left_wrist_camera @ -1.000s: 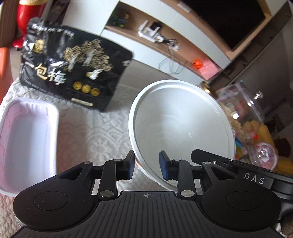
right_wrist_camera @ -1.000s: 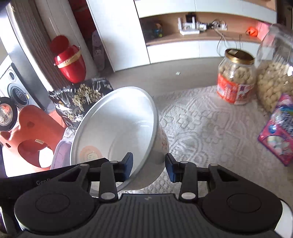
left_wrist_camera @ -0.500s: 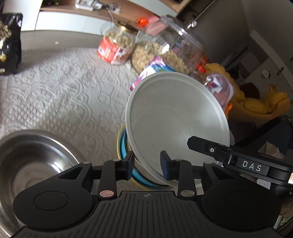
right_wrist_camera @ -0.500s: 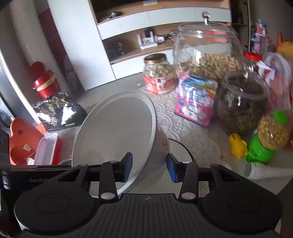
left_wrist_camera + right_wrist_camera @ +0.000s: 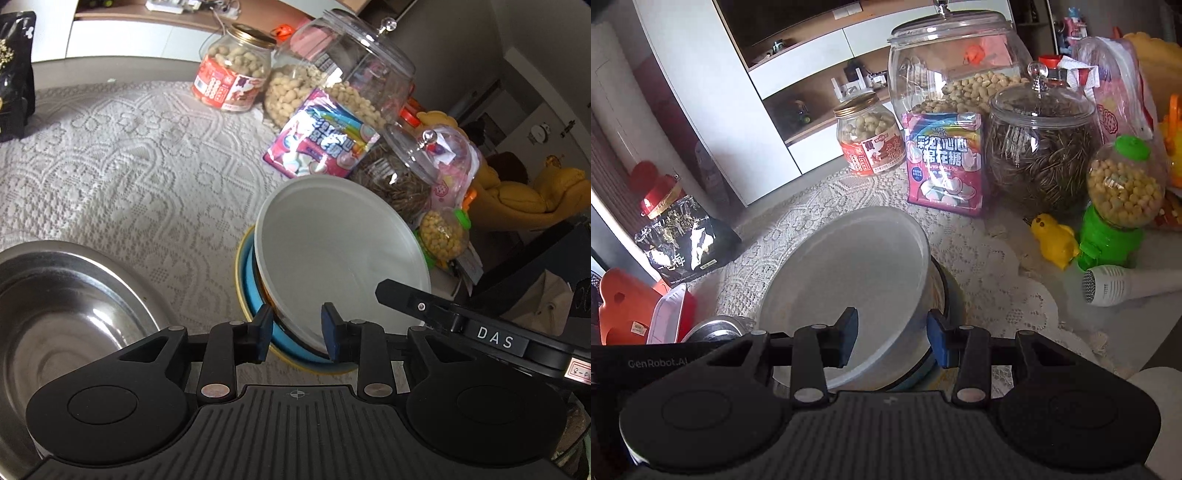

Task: Organize plates and bowls
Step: 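Carry the plain white bowl with the left tool onto the blue bowl stack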

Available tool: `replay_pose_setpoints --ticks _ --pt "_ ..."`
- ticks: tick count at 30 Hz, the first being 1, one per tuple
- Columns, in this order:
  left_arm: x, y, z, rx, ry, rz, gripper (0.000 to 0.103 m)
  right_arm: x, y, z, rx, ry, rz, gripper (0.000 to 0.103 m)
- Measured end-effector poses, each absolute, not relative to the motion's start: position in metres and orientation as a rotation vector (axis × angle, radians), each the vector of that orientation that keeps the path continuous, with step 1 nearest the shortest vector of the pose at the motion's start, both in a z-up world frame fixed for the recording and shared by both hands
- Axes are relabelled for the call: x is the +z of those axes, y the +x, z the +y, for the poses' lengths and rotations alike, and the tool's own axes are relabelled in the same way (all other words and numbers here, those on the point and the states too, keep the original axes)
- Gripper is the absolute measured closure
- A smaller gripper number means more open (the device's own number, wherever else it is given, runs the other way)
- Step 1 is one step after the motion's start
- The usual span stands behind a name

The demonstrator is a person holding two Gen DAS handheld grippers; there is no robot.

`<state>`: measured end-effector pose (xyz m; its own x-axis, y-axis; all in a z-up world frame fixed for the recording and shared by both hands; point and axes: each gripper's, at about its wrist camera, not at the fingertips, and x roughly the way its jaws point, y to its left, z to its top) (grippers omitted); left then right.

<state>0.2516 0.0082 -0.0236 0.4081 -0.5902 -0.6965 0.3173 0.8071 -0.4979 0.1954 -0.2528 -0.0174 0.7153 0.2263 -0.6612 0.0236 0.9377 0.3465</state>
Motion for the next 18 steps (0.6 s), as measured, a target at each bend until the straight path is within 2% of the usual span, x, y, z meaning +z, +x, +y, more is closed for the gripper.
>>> replay_pose_setpoints --ticks 7,10,18 --pt "-0.016 0.246 0.008 -0.579 -0.295 0.966 0.071 -0.01 0.191 -0.259 0.121 0.365 0.735 0.06" --pt "-0.012 0.245 0.01 -0.565 -0.299 0.946 0.071 -0.003 0.186 -0.265 0.134 0.384 0.695 0.054" --pt "-0.002 0.244 0.014 -0.557 -0.312 0.903 0.071 -0.008 0.194 -0.259 0.095 0.339 0.7 0.054"
